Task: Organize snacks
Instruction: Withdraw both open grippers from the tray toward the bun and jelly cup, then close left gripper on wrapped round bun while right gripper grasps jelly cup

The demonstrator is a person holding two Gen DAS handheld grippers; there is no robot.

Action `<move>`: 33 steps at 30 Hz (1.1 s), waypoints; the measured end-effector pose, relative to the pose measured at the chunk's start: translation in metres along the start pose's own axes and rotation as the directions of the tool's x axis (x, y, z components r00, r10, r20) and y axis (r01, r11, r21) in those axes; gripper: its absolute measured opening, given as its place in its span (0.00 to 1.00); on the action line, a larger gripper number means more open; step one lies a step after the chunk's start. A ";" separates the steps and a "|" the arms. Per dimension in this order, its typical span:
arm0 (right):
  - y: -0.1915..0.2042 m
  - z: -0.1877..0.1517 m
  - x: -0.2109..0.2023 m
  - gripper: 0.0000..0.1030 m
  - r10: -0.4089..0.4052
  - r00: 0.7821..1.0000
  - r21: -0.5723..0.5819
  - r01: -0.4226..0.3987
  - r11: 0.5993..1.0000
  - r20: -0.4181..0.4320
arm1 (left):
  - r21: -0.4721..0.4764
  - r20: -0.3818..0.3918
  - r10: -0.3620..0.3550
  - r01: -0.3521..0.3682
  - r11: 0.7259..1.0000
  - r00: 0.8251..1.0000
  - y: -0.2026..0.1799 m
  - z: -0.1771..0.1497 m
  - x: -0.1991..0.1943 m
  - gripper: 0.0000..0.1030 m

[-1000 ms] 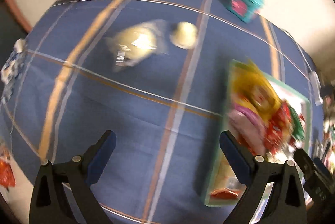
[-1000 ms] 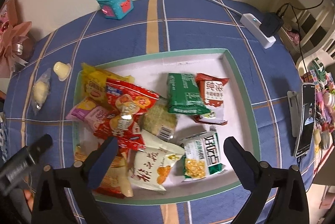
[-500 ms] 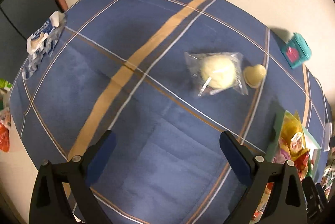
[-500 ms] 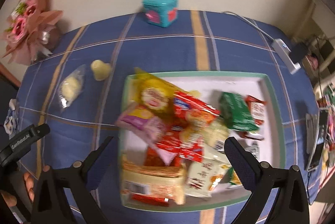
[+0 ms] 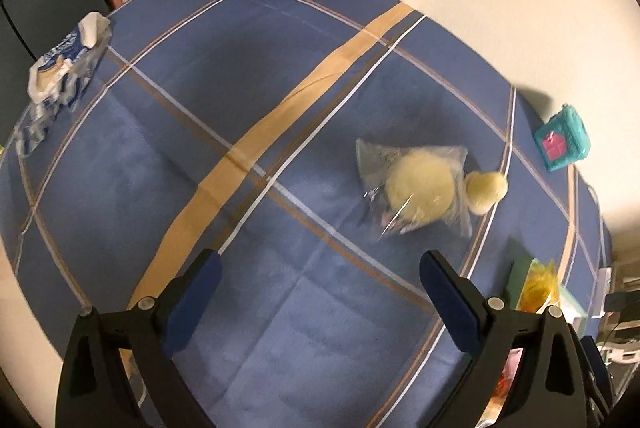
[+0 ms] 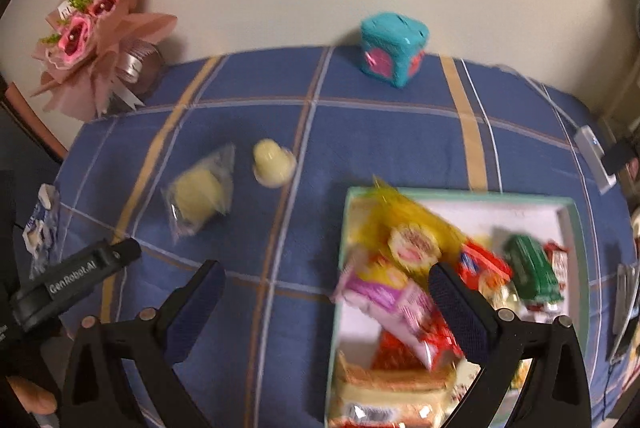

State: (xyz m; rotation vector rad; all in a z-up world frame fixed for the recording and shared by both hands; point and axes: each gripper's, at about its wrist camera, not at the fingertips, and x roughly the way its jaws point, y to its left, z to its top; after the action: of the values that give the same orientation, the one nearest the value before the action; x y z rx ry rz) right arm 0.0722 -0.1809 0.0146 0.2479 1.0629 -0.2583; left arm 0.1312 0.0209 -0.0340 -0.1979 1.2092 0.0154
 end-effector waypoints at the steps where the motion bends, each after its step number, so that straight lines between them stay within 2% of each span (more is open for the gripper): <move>1: 0.004 0.005 0.002 1.00 0.001 1.000 -0.013 -0.001 1.000 0.008 | -0.005 -0.001 -0.010 0.010 1.000 1.000 -0.001 0.004 0.002 0.96; 4: 0.011 0.018 0.015 1.00 0.012 1.000 -0.030 -0.011 0.999 0.021 | -0.023 -0.011 -0.043 0.043 0.999 0.999 -0.002 0.014 0.009 0.96; 9: 0.018 0.035 0.049 0.99 0.030 0.999 -0.041 -0.031 0.999 -0.023 | -0.029 -0.021 -0.087 0.086 0.996 0.996 -0.011 0.031 0.022 0.96; 14: 0.025 0.047 0.082 0.92 0.006 0.999 -0.079 -0.010 0.997 -0.054 | -0.048 -0.052 -0.139 0.136 0.990 0.989 -0.016 0.042 0.040 0.96; 20: 0.032 0.055 0.107 0.91 0.000 0.998 -0.132 -0.009 0.991 -0.067 | -0.036 -0.072 -0.193 0.191 0.981 0.979 -0.032 0.051 0.052 0.96; 26: 0.040 0.058 0.130 0.87 -0.008 0.996 -0.179 -0.008 0.984 -0.086 | -0.002 -0.116 -0.179 0.180 0.984 0.977 -0.047 0.053 0.072 0.96; 33: 0.044 0.060 0.152 0.83 -0.003 0.994 -0.186 -0.018 0.982 -0.111 | 0.041 -0.129 -0.142 0.148 0.988 0.981 -0.062 0.056 0.084 0.96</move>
State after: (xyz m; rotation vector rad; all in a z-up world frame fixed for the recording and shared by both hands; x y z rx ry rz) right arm 0.2069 -0.1723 -0.0885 0.0978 1.1882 -0.1374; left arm 0.2204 -0.0388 -0.0847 -0.2450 1.3162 -0.1572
